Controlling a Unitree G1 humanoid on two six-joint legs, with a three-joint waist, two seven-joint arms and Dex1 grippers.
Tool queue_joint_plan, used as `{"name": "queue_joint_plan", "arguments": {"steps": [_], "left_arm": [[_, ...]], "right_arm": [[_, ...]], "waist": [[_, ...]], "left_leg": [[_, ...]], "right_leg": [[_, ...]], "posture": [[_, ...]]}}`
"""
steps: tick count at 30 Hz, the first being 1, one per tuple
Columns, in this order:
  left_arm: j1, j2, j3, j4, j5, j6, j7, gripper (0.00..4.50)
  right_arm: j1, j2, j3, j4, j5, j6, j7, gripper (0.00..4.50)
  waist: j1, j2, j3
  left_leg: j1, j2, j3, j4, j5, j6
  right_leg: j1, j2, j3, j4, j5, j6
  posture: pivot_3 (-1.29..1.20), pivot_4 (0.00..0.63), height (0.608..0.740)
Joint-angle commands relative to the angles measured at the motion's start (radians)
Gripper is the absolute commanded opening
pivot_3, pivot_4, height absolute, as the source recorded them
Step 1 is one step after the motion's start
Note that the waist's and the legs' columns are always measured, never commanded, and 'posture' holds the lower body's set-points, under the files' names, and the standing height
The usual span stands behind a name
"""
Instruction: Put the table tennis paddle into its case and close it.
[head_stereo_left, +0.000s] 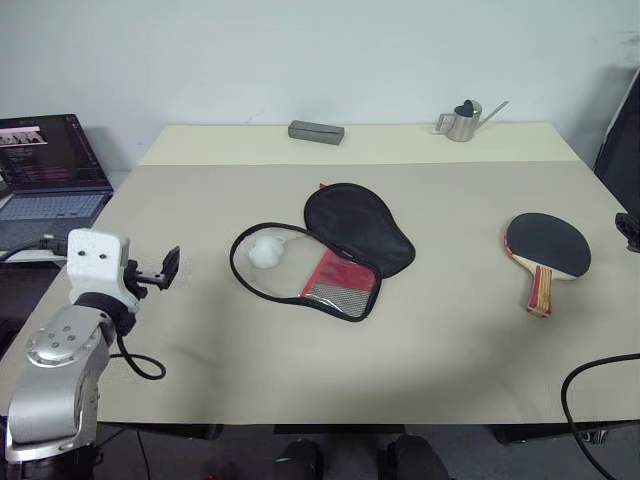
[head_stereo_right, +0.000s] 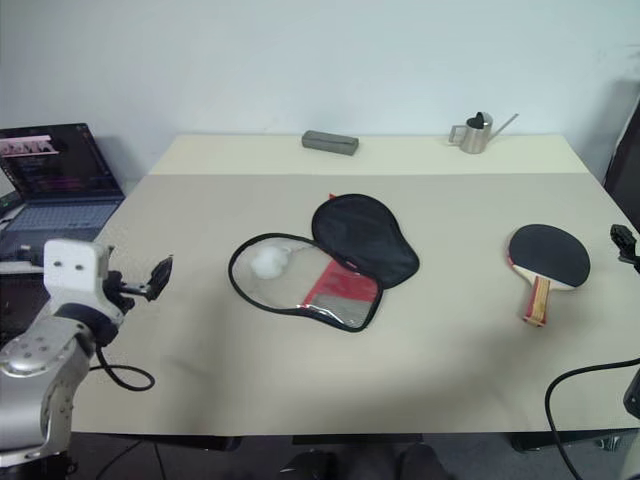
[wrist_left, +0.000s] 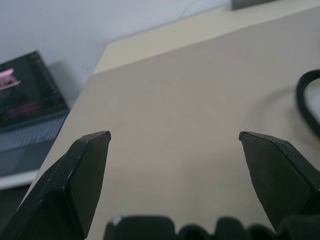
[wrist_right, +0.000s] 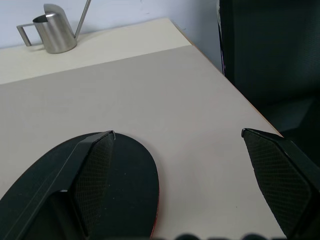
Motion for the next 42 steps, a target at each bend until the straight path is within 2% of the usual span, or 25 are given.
{"name": "queue_joint_plan", "arguments": {"steps": [1, 9, 16, 26, 32, 37, 42], "left_arm": [[-0.009, 0.001, 0.035, 0.027, 0.022, -0.029, 0.019, 4.5], [-0.039, 0.007, 0.047, 0.111, 0.019, -0.095, 0.007, 4.5], [-0.01, 0.016, 0.075, 0.107, 0.004, -0.134, -0.028, 4.5], [-0.002, 0.091, 0.135, 0.178, -0.069, -0.197, -0.189, 4.5], [-0.05, 0.129, 0.129, 0.194, -0.139, -0.201, -0.305, 4.5], [-0.097, 0.126, 0.138, 0.173, -0.253, -0.145, -0.363, 4.5], [-0.139, 0.152, 0.109, 0.208, -0.245, -0.153, -0.379, 4.5]], "right_arm": [[-0.028, -0.031, 0.004, -0.02, -0.012, -0.003, 0.012, 4.46], [-0.059, -0.023, 0.008, -0.035, -0.006, 0.001, 0.086, 4.46], [-0.084, 0.011, 0.033, -0.047, -0.009, 0.011, 0.182, 4.46], [-0.056, 0.058, 0.041, -0.102, 0.019, 0.036, 0.341, 4.46], [-0.053, 0.088, 0.067, -0.171, 0.026, 0.07, 0.462, 4.46], [-0.05, 0.102, 0.106, -0.262, 0.039, 0.14, 0.586, 4.46], [-0.026, 0.143, 0.124, -0.407, 0.079, 0.214, 0.633, 4.46]], "waist": [[0.003, 0.0, 0.0], [0.005, 0.0, 0.0], [0.004, 0.0, 0.0], [0.007, 0.0, 0.0], [0.006, 0.0, 0.0], [0.005, 0.0, 0.0], [0.004, 0.0, 0.0]], "left_leg": [[0.0, 0.0, 0.0, 0.0, 0.0, 0.0], [0.0, 0.0, 0.0, 0.0, 0.0, 0.0], [0.0, 0.0, 0.0, 0.0, 0.0, 0.0], [0.0, 0.0, -0.001, 0.0, 0.0, 0.0], [0.0, 0.001, -0.002, 0.0, 0.0, 0.0], [0.0, 0.001, -0.004, 0.0, 0.0, -0.001], [0.0, 0.001, -0.006, 0.0, 0.0, -0.001]], "right_leg": [[0.0, 0.0, 0.0, 0.0, 0.0, 0.0], [0.0, 0.0, 0.0, 0.0, 0.0, 0.0], [0.0, 0.0, 0.0, 0.0, 0.0, 0.0], [0.0, 0.001, 0.0, 0.0, 0.0, 0.0], [0.0, 0.001, -0.001, 0.0, 0.0, 0.0], [0.0, 0.001, 0.0, 0.0, 0.0, 0.0], [-0.001, 0.001, -0.001, 0.0, 0.0, 0.0]], "posture": [[0.0, 0.15, 0.74], [0.0, 0.15, 0.74], [0.0, 0.15, 0.74], [0.0, 0.15, 0.74], [0.0, 0.15, 0.74], [0.0, 0.15, 0.74], [0.0, 0.15, 0.74]]}}
